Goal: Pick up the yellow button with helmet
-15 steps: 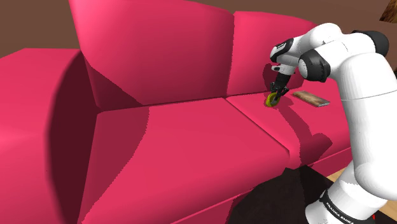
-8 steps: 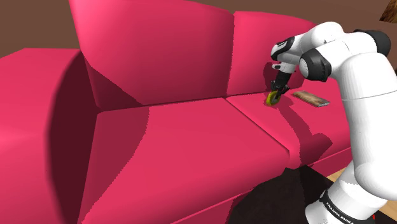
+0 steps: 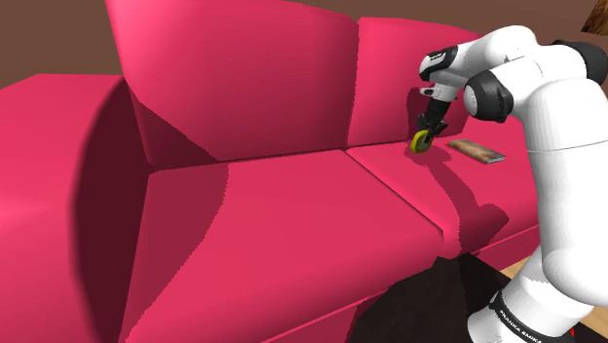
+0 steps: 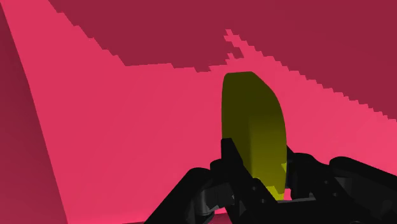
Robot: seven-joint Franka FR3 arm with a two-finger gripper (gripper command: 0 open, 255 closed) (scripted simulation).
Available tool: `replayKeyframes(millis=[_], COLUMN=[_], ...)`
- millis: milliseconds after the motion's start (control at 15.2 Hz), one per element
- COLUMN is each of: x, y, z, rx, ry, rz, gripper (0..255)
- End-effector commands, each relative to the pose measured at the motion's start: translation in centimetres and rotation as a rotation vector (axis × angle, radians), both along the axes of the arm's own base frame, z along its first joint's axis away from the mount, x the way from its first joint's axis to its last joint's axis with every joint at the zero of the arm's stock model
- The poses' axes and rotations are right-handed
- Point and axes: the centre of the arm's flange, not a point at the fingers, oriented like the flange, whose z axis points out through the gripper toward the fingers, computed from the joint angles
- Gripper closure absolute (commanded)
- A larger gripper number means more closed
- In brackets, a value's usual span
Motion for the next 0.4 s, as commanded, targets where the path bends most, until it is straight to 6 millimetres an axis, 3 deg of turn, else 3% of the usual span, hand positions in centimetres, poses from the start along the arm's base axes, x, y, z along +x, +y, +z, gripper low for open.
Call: replayKeyframes(millis=[0, 330], x=[0.0, 0.0], y=[0.0, 0.0], z=[1.1, 2.7], rx=[0.000, 0.000], ry=[0.000, 0.000], rz=[0.000, 0.000], gripper=[255, 255])
